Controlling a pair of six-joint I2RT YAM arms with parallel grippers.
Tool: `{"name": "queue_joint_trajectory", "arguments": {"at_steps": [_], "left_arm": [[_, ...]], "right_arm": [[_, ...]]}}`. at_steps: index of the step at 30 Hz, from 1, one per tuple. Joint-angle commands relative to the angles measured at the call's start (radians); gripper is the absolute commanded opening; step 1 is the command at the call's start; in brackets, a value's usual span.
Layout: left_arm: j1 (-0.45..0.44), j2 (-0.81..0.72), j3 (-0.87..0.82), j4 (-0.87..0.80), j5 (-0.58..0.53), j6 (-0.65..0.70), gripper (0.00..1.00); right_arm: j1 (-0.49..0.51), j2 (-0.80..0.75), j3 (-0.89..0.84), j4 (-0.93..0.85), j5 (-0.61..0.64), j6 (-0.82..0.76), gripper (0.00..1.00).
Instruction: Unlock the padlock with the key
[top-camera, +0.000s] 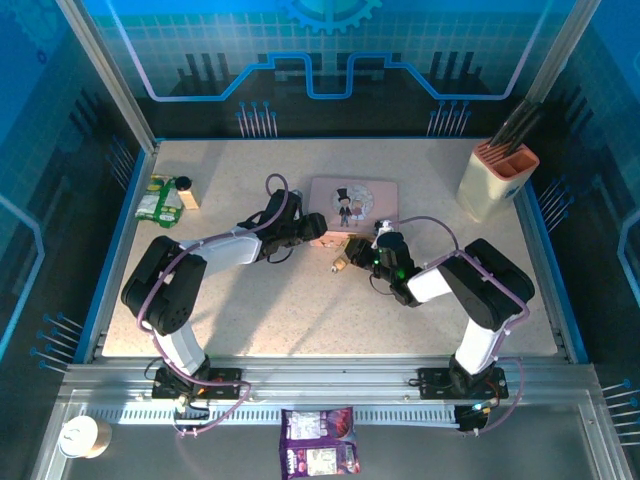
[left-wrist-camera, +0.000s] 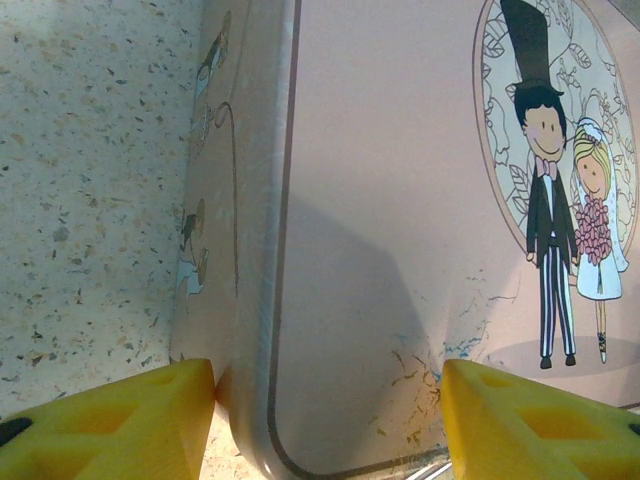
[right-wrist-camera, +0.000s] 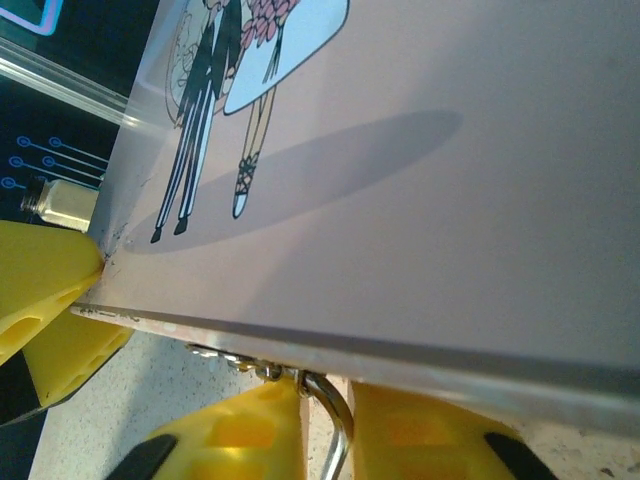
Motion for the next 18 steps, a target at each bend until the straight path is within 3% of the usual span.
{"name": "queue_joint_trajectory", "arguments": {"at_steps": [1, 12, 18], "left_arm": [[-0.020, -0.009, -0.041, -0.123, 0.025, 0.003, 0.61], [-0.021, 0.002, -0.042, -0.134, -0.010, -0.021, 0.60], [-0.030, -0.001, -0.047, -0.132, -0.016, -0.033, 0.60]], "right_arm": [[-0.005, 0.070, -0.019, -0.124, 0.010, 0.099, 0.11], [-0.012, 0.025, -0.098, 0.016, 0.012, 0.172, 0.00], [-0.018, 0.036, -0.103, 0.079, 0.011, 0.240, 0.00]]}}
